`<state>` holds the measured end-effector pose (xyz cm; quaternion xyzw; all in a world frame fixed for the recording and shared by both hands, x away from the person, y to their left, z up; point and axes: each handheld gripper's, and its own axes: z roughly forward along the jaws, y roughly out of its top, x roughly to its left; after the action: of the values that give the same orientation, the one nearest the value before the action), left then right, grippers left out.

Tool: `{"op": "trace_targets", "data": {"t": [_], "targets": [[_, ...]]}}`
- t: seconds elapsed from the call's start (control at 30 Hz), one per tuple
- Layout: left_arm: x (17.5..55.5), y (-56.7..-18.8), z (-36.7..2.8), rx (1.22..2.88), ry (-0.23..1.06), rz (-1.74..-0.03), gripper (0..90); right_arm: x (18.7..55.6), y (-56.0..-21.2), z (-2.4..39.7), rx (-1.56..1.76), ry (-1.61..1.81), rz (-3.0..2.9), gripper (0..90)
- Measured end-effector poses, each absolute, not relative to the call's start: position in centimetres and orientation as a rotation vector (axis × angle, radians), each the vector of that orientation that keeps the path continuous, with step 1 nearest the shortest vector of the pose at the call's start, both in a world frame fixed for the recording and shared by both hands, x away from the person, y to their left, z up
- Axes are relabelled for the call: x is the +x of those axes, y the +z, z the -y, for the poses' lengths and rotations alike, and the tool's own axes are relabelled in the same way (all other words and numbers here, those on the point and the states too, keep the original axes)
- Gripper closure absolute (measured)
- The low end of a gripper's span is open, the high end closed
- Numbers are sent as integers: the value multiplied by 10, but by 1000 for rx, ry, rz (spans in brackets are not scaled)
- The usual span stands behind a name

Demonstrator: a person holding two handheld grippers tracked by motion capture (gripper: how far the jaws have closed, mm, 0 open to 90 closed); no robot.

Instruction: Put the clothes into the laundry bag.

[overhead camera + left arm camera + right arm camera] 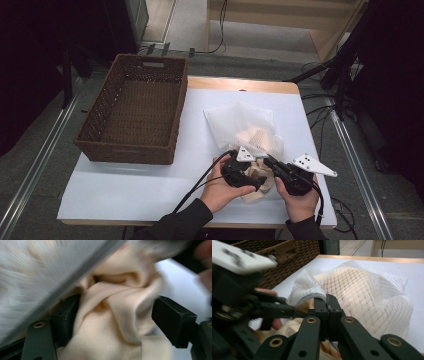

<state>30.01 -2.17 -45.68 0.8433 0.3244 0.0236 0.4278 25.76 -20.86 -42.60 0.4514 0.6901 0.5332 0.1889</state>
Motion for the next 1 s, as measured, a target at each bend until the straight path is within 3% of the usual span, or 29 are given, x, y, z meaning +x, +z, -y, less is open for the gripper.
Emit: {"op": "trace_targets", "data": {"t": [0.13,0.17,0.2,0.23,0.27,0.4,0.63,0.77,0.8,0.87,0.97,1.0], "targets": [[310,-476,30,2142,39,-883,307,258,-428,207,1268,1495,-1952,900],[309,-475,33,2146,76,-889,362,258,-429,207,1268,1494,-1956,900],[308,-475,35,2157,114,-885,362,258,-429,207,1268,1494,-1956,900],[307,-474,36,2170,128,-876,430,258,-429,207,1267,1493,-1958,900],[306,-473,36,2156,125,-891,620,258,-430,205,1270,1494,-1964,900],[302,-465,34,2097,165,-897,699,256,-428,203,1253,1487,-1961,900],[307,-453,27,1877,317,-998,704,251,-421,201,1216,1497,-1934,900],[320,-468,29,1903,378,-1044,655,252,-424,202,1227,1486,-1943,900],[331,-478,25,1953,246,-1078,616,254,-427,203,1249,1475,-1952,900],[330,-473,20,1955,214,-1026,551,257,-430,205,1267,1469,-1954,900],[324,-466,15,1967,159,-962,383,262,-433,211,1303,1477,-1943,900],[321,-462,11,1978,141,-929,383,262,-433,211,1303,1477,-1943,900]]}}
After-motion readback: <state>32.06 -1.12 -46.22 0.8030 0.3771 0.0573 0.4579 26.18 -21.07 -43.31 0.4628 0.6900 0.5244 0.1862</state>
